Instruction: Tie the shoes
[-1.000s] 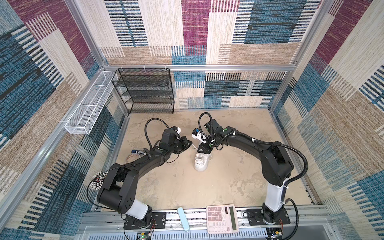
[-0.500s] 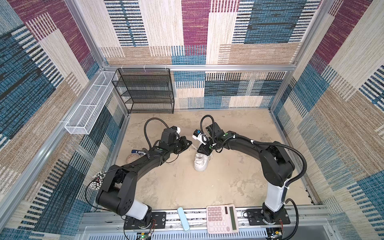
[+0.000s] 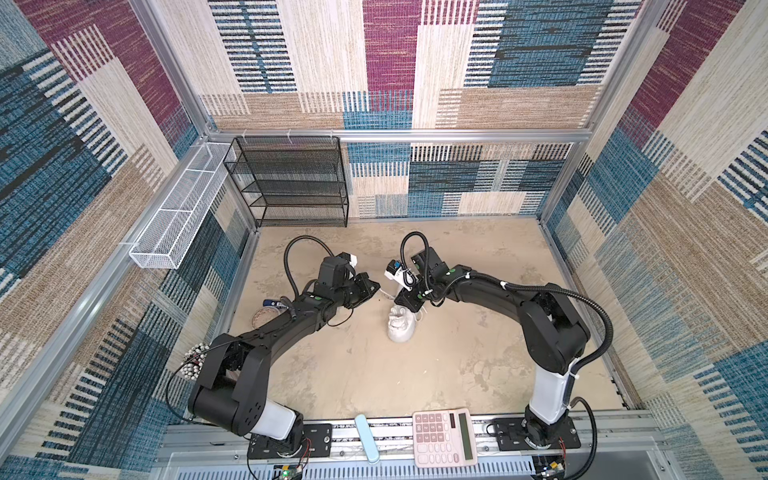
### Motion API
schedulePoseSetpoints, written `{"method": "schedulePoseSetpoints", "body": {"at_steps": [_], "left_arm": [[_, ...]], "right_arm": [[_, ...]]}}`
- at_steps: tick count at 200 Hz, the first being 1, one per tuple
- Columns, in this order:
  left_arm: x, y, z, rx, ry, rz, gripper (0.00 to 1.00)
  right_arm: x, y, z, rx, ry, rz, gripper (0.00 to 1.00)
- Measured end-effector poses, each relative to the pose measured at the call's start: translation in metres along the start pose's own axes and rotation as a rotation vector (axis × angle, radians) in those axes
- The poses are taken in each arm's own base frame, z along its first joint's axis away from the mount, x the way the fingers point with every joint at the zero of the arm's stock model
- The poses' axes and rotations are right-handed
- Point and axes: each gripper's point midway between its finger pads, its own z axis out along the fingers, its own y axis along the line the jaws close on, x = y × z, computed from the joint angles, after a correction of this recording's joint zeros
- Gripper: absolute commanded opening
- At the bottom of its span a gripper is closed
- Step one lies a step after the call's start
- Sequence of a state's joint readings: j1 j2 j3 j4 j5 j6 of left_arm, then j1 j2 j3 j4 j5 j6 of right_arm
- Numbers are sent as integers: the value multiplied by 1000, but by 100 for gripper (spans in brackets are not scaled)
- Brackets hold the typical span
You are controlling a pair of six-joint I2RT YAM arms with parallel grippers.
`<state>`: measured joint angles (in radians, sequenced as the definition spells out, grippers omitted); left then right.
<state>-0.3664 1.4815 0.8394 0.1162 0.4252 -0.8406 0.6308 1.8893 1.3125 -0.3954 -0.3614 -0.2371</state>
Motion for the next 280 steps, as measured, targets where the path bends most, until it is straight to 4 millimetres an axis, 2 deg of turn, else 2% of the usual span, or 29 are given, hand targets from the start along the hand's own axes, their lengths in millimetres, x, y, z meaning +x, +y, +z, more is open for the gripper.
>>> {"method": "schedulePoseSetpoints", "body": {"at_steps": [58, 126, 143, 171, 199, 225, 255, 280], "left_arm": [[-5, 5, -10, -7, -24, 1, 0], [-3, 10, -6, -12, -18, -5, 0], [3, 21, -2, -32, -1, -18, 0], [21, 49, 11, -87, 51, -59, 0], [36, 70, 22, -126, 102, -96, 0], [44, 80, 28, -143, 133, -133, 39], [41, 76, 25, -137, 121, -134, 55], [31, 67, 14, -123, 93, -123, 57]], "right_arm": [[2, -1, 0, 6, 1, -7, 15], [4, 0, -1, 4, 13, -7, 18], [6, -1, -2, 12, 25, -2, 18], [8, -1, -2, 14, 37, 1, 21], [9, -1, -3, 16, 47, 5, 33], [7, -1, -11, 25, 42, 5, 49], [-9, -1, -31, 40, -7, 17, 56], [-20, -6, -43, 56, -36, 32, 57]]}}
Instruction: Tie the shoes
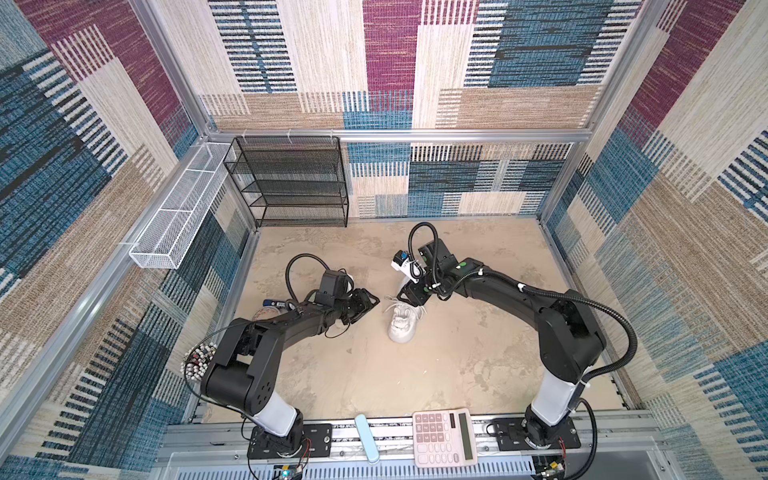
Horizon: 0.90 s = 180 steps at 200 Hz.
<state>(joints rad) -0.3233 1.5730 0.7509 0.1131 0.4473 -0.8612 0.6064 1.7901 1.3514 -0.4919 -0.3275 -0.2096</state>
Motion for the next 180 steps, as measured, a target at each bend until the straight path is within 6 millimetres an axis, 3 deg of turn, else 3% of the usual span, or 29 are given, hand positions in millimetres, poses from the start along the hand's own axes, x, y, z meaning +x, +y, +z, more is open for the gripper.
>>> {"method": "schedulePoseSetpoints", "body": {"at_steps": [32, 61, 69, 80, 91, 105, 120, 139, 180], "left_arm": [[-11, -3, -14, -15, -36, 18, 57], [-9, -7, -20, -15, -29, 41, 62], [-8, -7, -22, -16, -26, 46, 68], [-7, -9, -26, -18, -27, 68, 88], [-9, -12, -34, -25, -40, 106, 99], [-17, -24, -53, -39, -96, 187, 99], [-32, -43, -82, -49, -193, 305, 99], [-53, -59, -122, -92, -342, 446, 99], [-65, -39, -164, -281, -492, 629, 99]], "right_arm": [[-1, -10, -8, 28, -2, 46, 57], [1, -17, -9, 43, 5, 100, 58], [2, -23, -11, 48, 3, 129, 59], [5, -36, -18, 70, -11, 183, 63], [11, -48, -30, 81, -36, 241, 67], [15, -60, -52, 109, -85, 299, 78], [15, -70, -77, 146, -156, 330, 100], [20, -80, -103, 196, -232, 357, 100], [59, -114, -146, 419, -338, 467, 100]]}}
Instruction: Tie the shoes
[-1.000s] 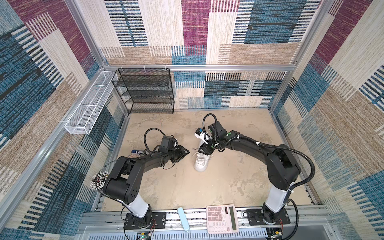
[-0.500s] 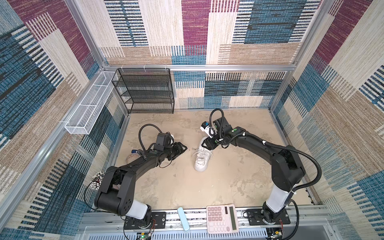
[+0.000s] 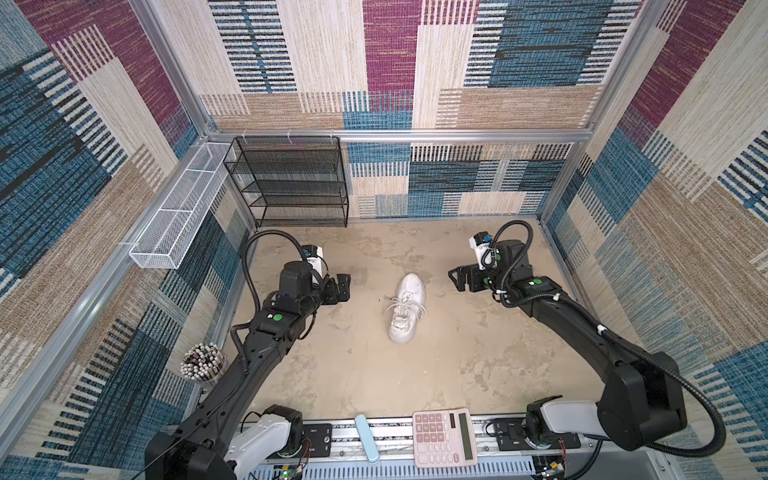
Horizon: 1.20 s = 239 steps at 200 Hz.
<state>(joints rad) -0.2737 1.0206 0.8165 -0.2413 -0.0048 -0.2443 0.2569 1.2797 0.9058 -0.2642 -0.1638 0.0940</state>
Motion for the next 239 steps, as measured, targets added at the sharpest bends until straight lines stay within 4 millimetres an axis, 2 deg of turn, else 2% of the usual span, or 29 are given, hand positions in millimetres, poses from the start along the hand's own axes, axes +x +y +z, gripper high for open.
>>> {"method": "schedulePoseSetpoints", "body": {"at_steps": [23, 42, 74, 91, 104, 138, 167, 196, 214, 239], "left_arm": [[12, 15, -6, -59, -38, 84, 99], [32, 26, -6, -86, -70, 112, 99], [68, 46, -4, -132, -151, 104, 99], [77, 52, -5, -143, -213, 106, 99], [75, 54, -7, -154, -250, 121, 99], [61, 63, -11, -221, -319, 171, 99], [66, 76, 1, -288, -295, 190, 99], [75, 91, 18, -338, -257, 204, 99], [84, 107, 29, -375, -241, 194, 99], [89, 127, 40, -419, -230, 173, 99]], "right_arm": [[17, -31, -19, 152, -105, 49, 100], [38, -61, -39, 298, -206, 82, 100], [57, -96, -70, 475, -411, 111, 100], [66, -111, -78, 534, -482, 127, 100], [71, -119, -81, 561, -516, 126, 100], [79, -135, -73, 607, -538, 112, 100], [78, -142, -49, 612, -517, 75, 100], [54, -144, -30, 596, -555, 26, 100], [51, -145, -20, 585, -552, 2, 100], [42, -145, -24, 565, -591, -8, 100]]}}
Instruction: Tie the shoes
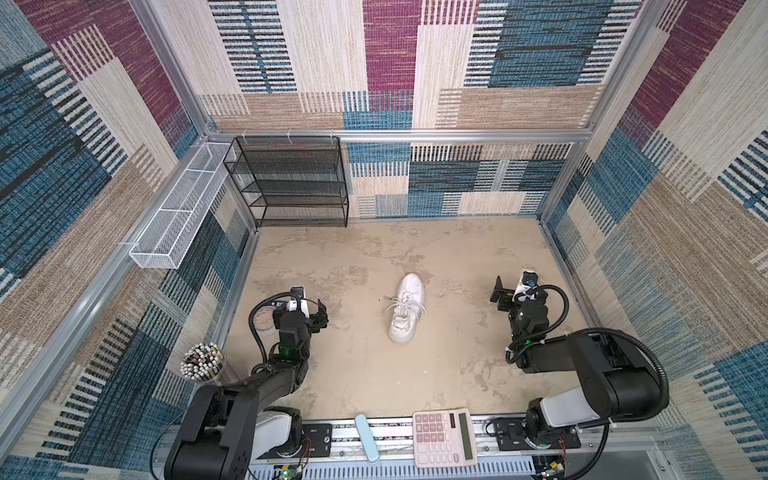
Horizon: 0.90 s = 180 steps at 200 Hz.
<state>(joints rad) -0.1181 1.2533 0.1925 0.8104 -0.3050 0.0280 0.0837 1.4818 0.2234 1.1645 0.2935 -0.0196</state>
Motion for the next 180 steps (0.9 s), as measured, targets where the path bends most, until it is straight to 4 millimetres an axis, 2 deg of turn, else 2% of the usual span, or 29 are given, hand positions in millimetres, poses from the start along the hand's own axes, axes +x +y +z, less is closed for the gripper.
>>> {"method": "schedulePoseSetpoints", "body": {"at_steps": [32, 56, 82, 126, 180], "left_arm": [[5, 7, 21, 14, -6, -30, 99], [18, -4, 29, 81, 14, -31, 99], [-9, -7, 38, 105, -50, -44, 99], [-30, -9, 61, 101, -20, -46, 99], [-11, -6, 62, 95, 64, -41, 99]], "right_arm": [[-7, 3, 8, -36, -12, 2, 100], [-9, 4, 14, -58, -8, 4, 100], [-6, 6, 15, -75, 6, 8, 100], [-4, 8, 15, -85, 15, 8, 100], [-1, 9, 15, -92, 27, 9, 100]]}}
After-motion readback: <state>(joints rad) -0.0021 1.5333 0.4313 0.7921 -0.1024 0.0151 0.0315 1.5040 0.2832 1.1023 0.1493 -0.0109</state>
